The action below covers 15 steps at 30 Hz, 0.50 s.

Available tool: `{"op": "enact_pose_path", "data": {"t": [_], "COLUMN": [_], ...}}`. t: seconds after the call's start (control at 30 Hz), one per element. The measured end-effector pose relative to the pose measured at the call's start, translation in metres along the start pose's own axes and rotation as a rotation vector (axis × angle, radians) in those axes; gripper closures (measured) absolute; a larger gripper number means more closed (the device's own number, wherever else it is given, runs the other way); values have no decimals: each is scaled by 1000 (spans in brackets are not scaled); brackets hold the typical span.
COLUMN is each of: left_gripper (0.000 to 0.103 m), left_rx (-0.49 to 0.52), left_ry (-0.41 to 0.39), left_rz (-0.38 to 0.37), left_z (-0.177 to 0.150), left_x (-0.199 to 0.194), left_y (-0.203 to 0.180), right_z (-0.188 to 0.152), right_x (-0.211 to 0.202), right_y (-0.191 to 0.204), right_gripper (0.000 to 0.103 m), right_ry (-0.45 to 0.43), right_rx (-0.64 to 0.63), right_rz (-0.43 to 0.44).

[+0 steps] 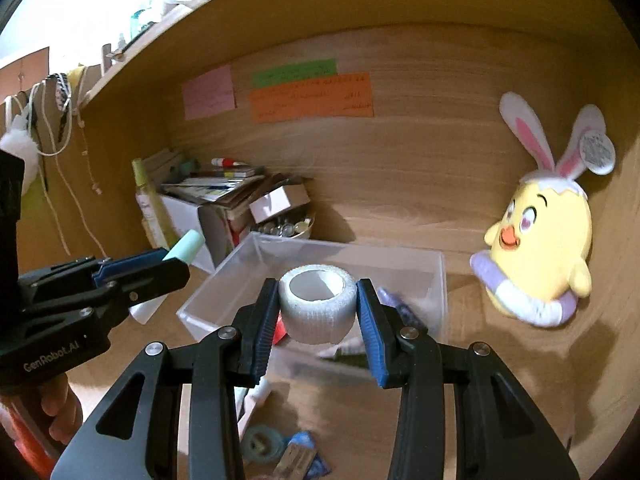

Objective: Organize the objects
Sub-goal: 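Drop the light blue bottle into the box while the right tool drops the white tape roll in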

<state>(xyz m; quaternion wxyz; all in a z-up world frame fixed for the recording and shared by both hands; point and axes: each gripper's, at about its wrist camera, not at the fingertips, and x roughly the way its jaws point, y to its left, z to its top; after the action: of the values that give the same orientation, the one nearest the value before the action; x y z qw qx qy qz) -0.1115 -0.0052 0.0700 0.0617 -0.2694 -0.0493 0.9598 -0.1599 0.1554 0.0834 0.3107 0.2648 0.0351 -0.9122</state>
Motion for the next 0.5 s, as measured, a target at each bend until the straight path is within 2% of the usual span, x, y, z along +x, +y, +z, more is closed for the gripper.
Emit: {"op": "enact_pose_path", "data": {"t": [0.17,0.5], "left_gripper": [78,78], "left_rx": [-22,-83], "left_ry": [42,208], "left_rz": [15,6], "left_z": [10,-6], "left_x": [30,100], "left_y": [11,43], "right_z": [10,-4], "right_x": [26,94], "right_y": [-6,-26], "right_gripper": [67,67], "right_ry": [40,231], "right_rx": [-9,30], "right_rz": [-19,19]}}
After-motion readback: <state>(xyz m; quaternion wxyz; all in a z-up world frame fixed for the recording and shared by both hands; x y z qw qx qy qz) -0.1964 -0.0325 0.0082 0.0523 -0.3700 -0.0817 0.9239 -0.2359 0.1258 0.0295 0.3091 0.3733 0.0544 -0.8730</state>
